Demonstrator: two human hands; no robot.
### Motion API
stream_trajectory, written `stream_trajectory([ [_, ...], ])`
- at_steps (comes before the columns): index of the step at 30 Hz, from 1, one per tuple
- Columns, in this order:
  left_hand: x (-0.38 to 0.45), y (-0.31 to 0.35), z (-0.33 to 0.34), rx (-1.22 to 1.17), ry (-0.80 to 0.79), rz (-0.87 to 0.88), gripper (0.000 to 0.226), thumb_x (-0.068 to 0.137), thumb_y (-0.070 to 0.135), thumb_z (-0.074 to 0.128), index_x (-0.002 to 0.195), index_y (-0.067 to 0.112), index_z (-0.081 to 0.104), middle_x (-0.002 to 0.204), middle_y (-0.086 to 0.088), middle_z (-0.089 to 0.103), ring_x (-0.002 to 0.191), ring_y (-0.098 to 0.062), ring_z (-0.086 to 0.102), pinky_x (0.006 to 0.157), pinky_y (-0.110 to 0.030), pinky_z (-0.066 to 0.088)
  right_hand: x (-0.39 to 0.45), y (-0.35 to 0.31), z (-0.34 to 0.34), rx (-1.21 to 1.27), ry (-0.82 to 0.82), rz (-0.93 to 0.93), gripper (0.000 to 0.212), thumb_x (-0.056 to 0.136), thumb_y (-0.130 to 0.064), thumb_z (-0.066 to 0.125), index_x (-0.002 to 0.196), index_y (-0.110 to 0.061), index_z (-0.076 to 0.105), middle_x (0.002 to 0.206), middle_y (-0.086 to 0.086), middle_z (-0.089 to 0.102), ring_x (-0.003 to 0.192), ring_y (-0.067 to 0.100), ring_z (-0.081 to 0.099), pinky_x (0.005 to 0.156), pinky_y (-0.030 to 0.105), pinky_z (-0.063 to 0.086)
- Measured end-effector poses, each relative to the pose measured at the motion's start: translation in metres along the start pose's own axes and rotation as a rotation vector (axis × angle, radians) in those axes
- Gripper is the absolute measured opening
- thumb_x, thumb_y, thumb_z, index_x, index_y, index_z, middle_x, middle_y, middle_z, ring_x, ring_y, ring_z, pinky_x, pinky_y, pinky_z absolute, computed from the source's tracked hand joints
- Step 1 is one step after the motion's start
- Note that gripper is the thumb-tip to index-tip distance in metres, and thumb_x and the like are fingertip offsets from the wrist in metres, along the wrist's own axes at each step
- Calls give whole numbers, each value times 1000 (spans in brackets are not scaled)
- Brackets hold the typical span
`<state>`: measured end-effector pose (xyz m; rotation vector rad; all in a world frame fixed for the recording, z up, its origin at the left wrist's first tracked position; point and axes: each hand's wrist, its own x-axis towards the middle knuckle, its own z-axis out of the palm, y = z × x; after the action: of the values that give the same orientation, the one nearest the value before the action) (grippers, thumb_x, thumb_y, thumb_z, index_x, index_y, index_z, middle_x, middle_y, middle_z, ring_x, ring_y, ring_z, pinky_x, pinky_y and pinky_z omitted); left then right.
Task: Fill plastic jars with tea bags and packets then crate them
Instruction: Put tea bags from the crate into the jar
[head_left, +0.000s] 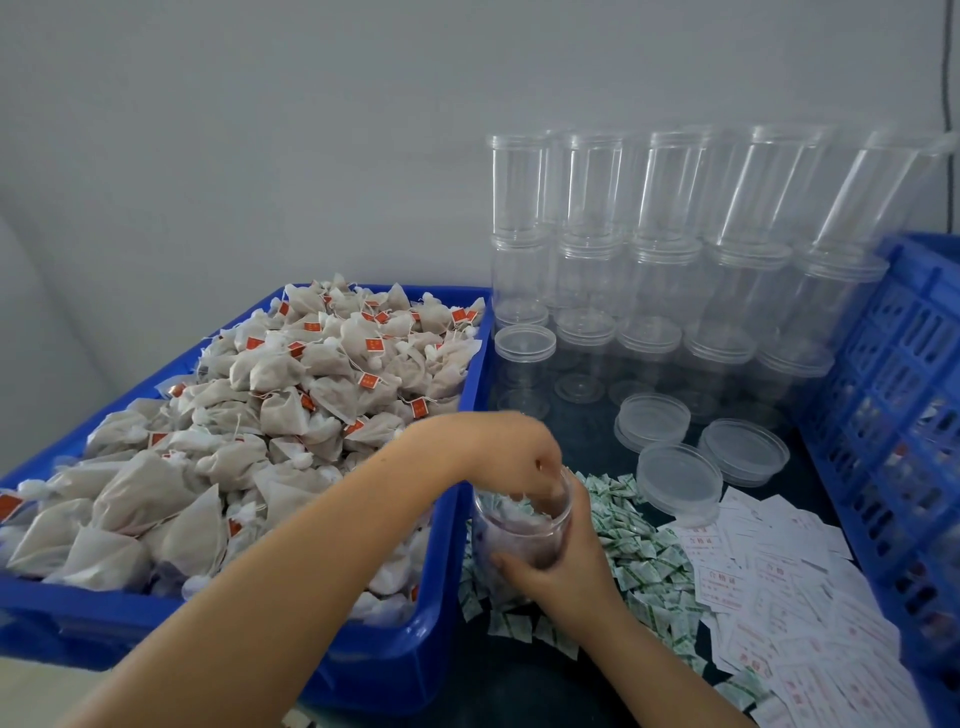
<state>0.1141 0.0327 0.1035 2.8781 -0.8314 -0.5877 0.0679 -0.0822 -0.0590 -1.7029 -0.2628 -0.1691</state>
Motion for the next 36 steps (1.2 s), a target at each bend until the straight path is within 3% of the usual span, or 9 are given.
stream_trajectory([
  [4, -22, -35, -22, -178, 386, 20, 11, 94, 35, 54, 91, 28, 62, 83, 17, 62, 75, 3, 59, 69, -15, 43, -2, 0, -3, -44, -7, 28, 97, 54, -62, 85, 133, -66, 28, 113, -40, 46, 111, -7, 54, 81, 22, 57],
  [7, -23, -69, -16, -180, 645, -122, 12, 94, 25, 55, 97, 21, 65, 96, 5, 66, 81, -4, 59, 78, -23, 49, -1, 0, -3, -67, -9, 21, 98, 54, -62, 83, 135, -62, 27, 113, -40, 45, 112, -10, 51, 83, 20, 56],
  [10, -21, -100, 0, -91, 759, -329, 21, 94, 9, 51, 111, 15, 64, 107, -2, 67, 93, -15, 61, 82, -26, 48, -2, -2, -3, -74, -11, 9, 96, 54, -63, 82, 132, -63, 25, 112, -40, 44, 110, -13, 50, 82, 17, 54],
  [15, -16, -128, 26, -38, 626, -463, 28, 95, 12, 49, 120, 16, 60, 112, -7, 65, 98, -21, 61, 84, -33, 51, -3, -4, -2, -54, 0, -20, 92, 55, -61, 82, 128, -73, 27, 117, -29, 47, 110, -14, 50, 81, 8, 49],
  [18, -12, -134, 33, -13, 474, -450, 23, 96, 17, 46, 111, 13, 62, 110, -7, 64, 95, -20, 59, 84, -36, 50, -3, -4, -3, -54, -5, -40, 92, 55, -62, 82, 128, -74, 27, 123, -21, 48, 111, -15, 50, 82, 7, 48],
  [22, -7, -137, 36, 28, 422, -429, 21, 94, 26, 49, 104, 13, 63, 107, -5, 60, 96, -20, 56, 87, -38, 49, -2, -3, -2, -28, 2, -64, 91, 54, -56, 83, 126, -75, 30, 123, -14, 51, 107, -16, 52, 78, 2, 46],
  [27, -4, -137, 43, 72, 351, -405, 45, 84, 40, 66, 121, 15, 56, 122, -4, 52, 108, -23, 52, 93, -37, 46, -1, 0, -2, -19, 0, -79, 89, 54, -53, 83, 124, -75, 32, 123, -10, 51, 105, -14, 55, 73, 4, 49],
  [29, -3, -137, 45, 85, 344, -405, 54, 80, 36, 72, 126, 17, 53, 126, -5, 53, 112, -24, 52, 96, -38, 45, -1, 1, -2, -16, 1, -79, 88, 54, -54, 84, 124, -74, 33, 124, -10, 51, 106, -14, 56, 73, 5, 49],
  [36, -3, -136, 46, 7, 475, -408, 38, 81, 26, 71, 117, 20, 62, 117, -2, 60, 102, -22, 58, 87, -34, 49, -1, -1, -2, -24, 1, -70, 90, 53, -55, 83, 123, -77, 30, 125, -10, 50, 105, -15, 55, 74, 5, 49],
])
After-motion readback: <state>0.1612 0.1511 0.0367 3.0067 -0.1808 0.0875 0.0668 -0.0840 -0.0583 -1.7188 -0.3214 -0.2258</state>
